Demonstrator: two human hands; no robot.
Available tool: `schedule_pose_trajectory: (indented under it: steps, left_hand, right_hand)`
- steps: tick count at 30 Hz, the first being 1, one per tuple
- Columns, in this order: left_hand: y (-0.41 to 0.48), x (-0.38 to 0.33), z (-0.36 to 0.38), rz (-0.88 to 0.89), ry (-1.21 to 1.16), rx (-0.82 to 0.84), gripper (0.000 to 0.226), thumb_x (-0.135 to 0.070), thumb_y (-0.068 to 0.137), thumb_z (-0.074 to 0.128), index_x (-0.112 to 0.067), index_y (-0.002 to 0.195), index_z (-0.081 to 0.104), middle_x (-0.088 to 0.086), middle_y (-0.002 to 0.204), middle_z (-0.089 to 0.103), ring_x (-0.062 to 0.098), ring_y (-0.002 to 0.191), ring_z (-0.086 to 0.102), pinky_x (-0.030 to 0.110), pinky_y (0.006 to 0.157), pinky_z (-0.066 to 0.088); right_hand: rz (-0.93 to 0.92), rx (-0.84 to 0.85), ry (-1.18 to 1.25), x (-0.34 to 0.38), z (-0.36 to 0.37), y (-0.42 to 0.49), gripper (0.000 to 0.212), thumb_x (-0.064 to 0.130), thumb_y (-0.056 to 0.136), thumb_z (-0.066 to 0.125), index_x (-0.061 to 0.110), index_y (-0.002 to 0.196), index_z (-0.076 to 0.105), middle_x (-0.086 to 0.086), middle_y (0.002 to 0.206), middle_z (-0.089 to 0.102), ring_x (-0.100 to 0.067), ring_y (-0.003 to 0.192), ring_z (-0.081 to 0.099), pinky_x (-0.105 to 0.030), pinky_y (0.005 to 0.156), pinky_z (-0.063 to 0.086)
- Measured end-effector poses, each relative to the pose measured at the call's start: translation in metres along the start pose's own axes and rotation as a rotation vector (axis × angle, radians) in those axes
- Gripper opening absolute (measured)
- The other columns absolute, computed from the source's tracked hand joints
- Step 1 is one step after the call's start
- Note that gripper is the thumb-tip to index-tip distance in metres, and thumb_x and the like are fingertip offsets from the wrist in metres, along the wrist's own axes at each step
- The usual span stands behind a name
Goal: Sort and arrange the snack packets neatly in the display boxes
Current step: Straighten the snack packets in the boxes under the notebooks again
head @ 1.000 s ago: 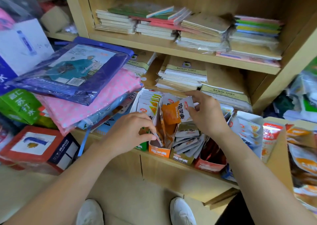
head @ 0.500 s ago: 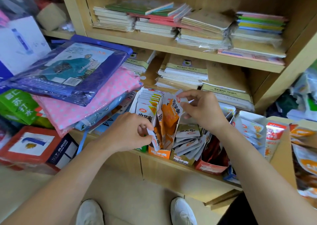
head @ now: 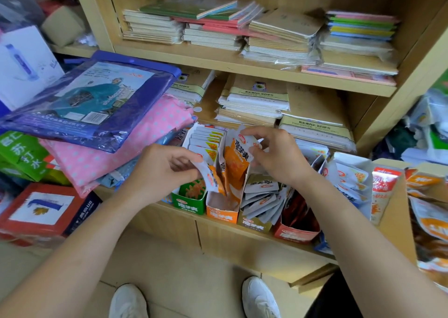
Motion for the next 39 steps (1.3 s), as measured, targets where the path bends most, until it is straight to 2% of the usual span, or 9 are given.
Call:
schedule_pose_trajectory:
  steps: [7,10,14,19,22,27,31,35,39]
  left_hand:
    - [0.019,0.004,0.024,0.017,0.01,-0.223,0.013,-0.03,0.074,0.088,-0.025,0.082,0.079,-0.008,0.067,0.073,0.004,0.06,0.065,0.023,0.061,0.051]
    - [0.024,-0.003,0.034,0.046,0.048,-0.255,0.015,-0.032,0.074,0.089,-0.022,0.08,0.079,-0.009,0.064,0.071,0.006,0.059,0.066,0.027,0.058,0.052]
    - [0.03,-0.01,0.041,0.091,0.07,-0.147,0.011,-0.023,0.079,0.084,-0.032,0.08,0.078,-0.011,0.066,0.071,0.004,0.064,0.067,0.026,0.061,0.054]
    - [0.045,0.007,0.021,0.115,0.227,-0.094,0.03,-0.014,0.086,0.068,-0.036,0.105,0.075,-0.023,0.093,0.067,0.001,0.087,0.059,0.029,0.077,0.051]
    - [0.051,0.018,0.02,0.241,0.448,0.022,0.043,-0.013,0.085,0.068,-0.035,0.122,0.07,-0.012,0.116,0.057,0.012,0.109,0.041,0.031,0.093,0.039]
    - [0.05,0.021,0.037,0.265,0.661,0.173,0.036,-0.037,0.089,0.071,-0.047,0.123,0.065,-0.006,0.14,0.042,0.022,0.125,0.028,0.047,0.104,0.029]
    - [0.051,0.012,0.037,0.363,0.723,0.072,0.016,-0.043,0.087,0.071,-0.042,0.102,0.075,-0.01,0.133,0.051,0.025,0.12,0.037,0.047,0.097,0.034]
    - [0.051,0.014,0.045,0.368,0.766,0.008,0.031,-0.049,0.089,0.065,-0.037,0.117,0.072,-0.006,0.131,0.053,0.023,0.118,0.04,0.044,0.091,0.035]
    - [0.052,0.014,0.049,0.376,0.676,-0.08,0.021,-0.043,0.085,0.075,-0.027,0.098,0.08,-0.002,0.112,0.058,0.023,0.103,0.049,0.045,0.079,0.048]
  right_hand:
    - [0.023,0.142,0.272,-0.001,-0.001,-0.001,0.038,0.005,0.089,0.067,0.024,0.122,0.068,0.004,0.109,0.068,-0.011,0.102,0.067,-0.036,0.086,0.058]
    - [0.0,0.2,0.28,0.006,0.003,-0.004,0.037,0.012,0.085,0.078,0.024,0.119,0.069,0.01,0.102,0.069,-0.003,0.096,0.064,-0.02,0.078,0.052]
    - [-0.086,0.136,0.099,0.006,0.011,-0.003,0.032,0.018,0.08,0.084,0.018,0.11,0.073,0.004,0.094,0.071,-0.006,0.077,0.062,-0.022,0.067,0.051]
    - [-0.078,0.208,0.055,0.007,0.015,-0.007,0.022,0.008,0.083,0.08,0.022,0.097,0.071,0.0,0.091,0.074,-0.018,0.08,0.068,-0.041,0.068,0.056]
    - [-0.026,0.201,0.025,0.003,0.015,-0.008,0.026,0.007,0.084,0.078,0.025,0.097,0.065,-0.001,0.089,0.072,-0.014,0.069,0.068,-0.045,0.063,0.057]
    - [0.056,0.101,-0.02,0.0,0.011,-0.011,0.039,0.007,0.084,0.076,0.037,0.09,0.053,-0.009,0.088,0.069,-0.022,0.06,0.068,-0.047,0.053,0.057]
    - [0.101,0.069,0.028,-0.001,0.01,-0.011,0.038,0.004,0.085,0.075,0.035,0.092,0.054,-0.01,0.088,0.069,-0.019,0.062,0.071,-0.047,0.05,0.058]
    - [0.102,0.06,0.056,-0.003,0.01,-0.012,0.031,0.004,0.087,0.072,0.026,0.103,0.057,-0.007,0.087,0.07,-0.021,0.057,0.07,-0.05,0.05,0.058]
    - [0.107,0.047,0.068,-0.006,0.009,-0.012,0.034,0.007,0.087,0.075,0.026,0.107,0.057,-0.005,0.088,0.072,-0.024,0.06,0.071,-0.049,0.05,0.059]
Point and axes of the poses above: each hand's wrist, its own y-axis towards the middle knuckle, its own z-axis out of the palm, x = y × z, the point moved 3 cm from there along y, towards the middle knuckle
